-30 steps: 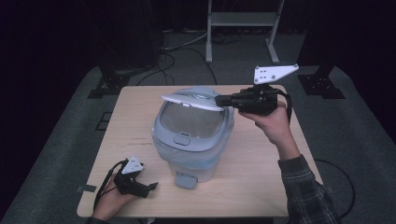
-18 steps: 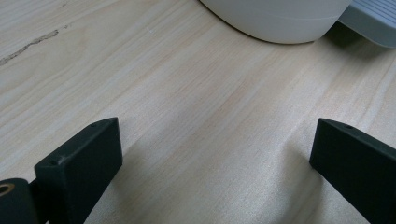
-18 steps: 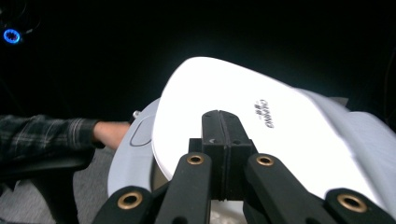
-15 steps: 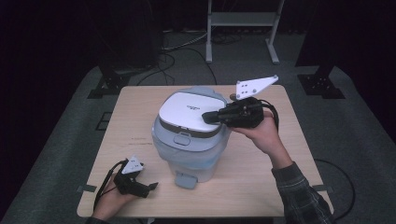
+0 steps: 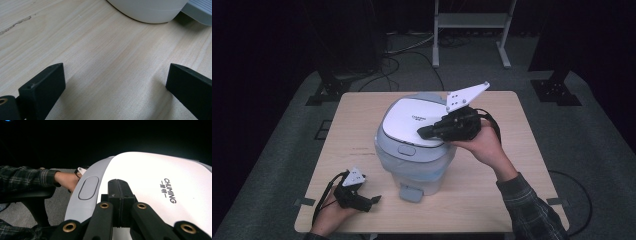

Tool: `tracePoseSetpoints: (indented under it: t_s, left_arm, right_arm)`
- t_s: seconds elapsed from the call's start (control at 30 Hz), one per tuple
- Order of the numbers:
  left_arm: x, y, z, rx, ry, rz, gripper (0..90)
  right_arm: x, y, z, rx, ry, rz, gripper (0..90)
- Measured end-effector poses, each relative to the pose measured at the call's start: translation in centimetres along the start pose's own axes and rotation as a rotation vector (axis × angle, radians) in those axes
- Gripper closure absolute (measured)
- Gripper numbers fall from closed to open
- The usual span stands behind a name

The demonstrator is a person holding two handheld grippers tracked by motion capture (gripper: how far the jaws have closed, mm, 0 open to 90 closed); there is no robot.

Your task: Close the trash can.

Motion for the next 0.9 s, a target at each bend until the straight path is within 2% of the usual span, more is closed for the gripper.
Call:
tracePoseSetpoints:
  t_s: [0.2, 0.57, 0.7, 0.73, 0.8, 0.9]
  left_arm:
    - [0.0, 0.0, 0.0, 0.000, 0.000, 0.001, 1.4]
    - [0.0, 0.0, 0.0, 0.001, -0.001, 0.001, 1.4]
    - [0.0, 0.0, 0.0, 0.000, -0.001, 0.001, 1.3]
    - [0.0, 0.0, 0.0, 0.002, -0.001, 0.000, 1.3]
    - [0.1, 0.0, 0.0, 0.002, -0.001, -0.001, 1.1]
    - [0.0, 0.0, 0.0, 0.002, -0.001, -0.001, 1.1]
  right_arm:
    - [0.5, 0.1, 0.4, -0.009, 0.045, -0.004, 89.7]
    - [2.0, 0.2, 1.4, -0.023, 0.065, -0.006, 90.0]
    - [2.2, 0.3, 1.4, -0.003, 0.070, -0.022, 90.0]
    - [2.3, 0.4, 1.4, 0.009, 0.097, -0.022, 90.0]
    - [2.4, 0.4, 1.3, -0.010, 0.083, -0.021, 90.0]
    - [2.3, 0.2, 1.3, -0.008, 0.081, -0.024, 90.0]
Point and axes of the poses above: each handheld gripper's, and its own axes: x roughly forward along the jaws, z roughly out of its top, y roughly to its left, the point moved 1 cm from there along x, roughly forward along the jaws, and after that the axes turned 11 degrees about -x, right-handed, at the moved point
